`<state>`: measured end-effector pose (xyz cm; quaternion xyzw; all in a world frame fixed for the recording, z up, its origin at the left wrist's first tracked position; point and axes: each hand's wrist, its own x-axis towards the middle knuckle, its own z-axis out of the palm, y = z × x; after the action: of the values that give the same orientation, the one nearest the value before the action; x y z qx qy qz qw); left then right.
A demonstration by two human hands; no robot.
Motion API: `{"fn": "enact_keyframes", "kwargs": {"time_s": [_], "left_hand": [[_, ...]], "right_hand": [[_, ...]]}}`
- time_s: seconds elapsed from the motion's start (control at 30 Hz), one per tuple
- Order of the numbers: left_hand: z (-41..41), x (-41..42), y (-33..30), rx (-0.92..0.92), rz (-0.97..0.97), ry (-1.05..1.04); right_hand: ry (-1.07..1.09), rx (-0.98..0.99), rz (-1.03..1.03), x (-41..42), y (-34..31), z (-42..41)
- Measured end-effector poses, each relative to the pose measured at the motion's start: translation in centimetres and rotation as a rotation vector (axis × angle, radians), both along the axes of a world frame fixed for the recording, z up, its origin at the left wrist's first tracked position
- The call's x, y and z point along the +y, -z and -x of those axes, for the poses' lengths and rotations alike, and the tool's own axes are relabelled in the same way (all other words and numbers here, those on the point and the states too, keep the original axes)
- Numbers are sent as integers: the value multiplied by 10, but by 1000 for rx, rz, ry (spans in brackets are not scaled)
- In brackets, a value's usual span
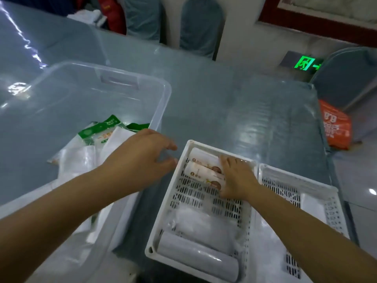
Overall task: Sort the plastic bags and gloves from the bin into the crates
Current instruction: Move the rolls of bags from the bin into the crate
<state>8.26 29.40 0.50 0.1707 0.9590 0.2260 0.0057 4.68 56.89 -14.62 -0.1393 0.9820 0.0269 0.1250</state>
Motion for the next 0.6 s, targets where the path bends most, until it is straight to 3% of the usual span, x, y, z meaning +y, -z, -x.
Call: {"fn": "enact_keyframes", "kwargs": {"time_s": [0.3,0.6], "left_hand": [[-1,23,8,-28,104,-41],[-7,31,18,56,245,-25]], "right_hand": [[-103,119,94,27,25,15],[-134,55,44,37,37,8]]}}
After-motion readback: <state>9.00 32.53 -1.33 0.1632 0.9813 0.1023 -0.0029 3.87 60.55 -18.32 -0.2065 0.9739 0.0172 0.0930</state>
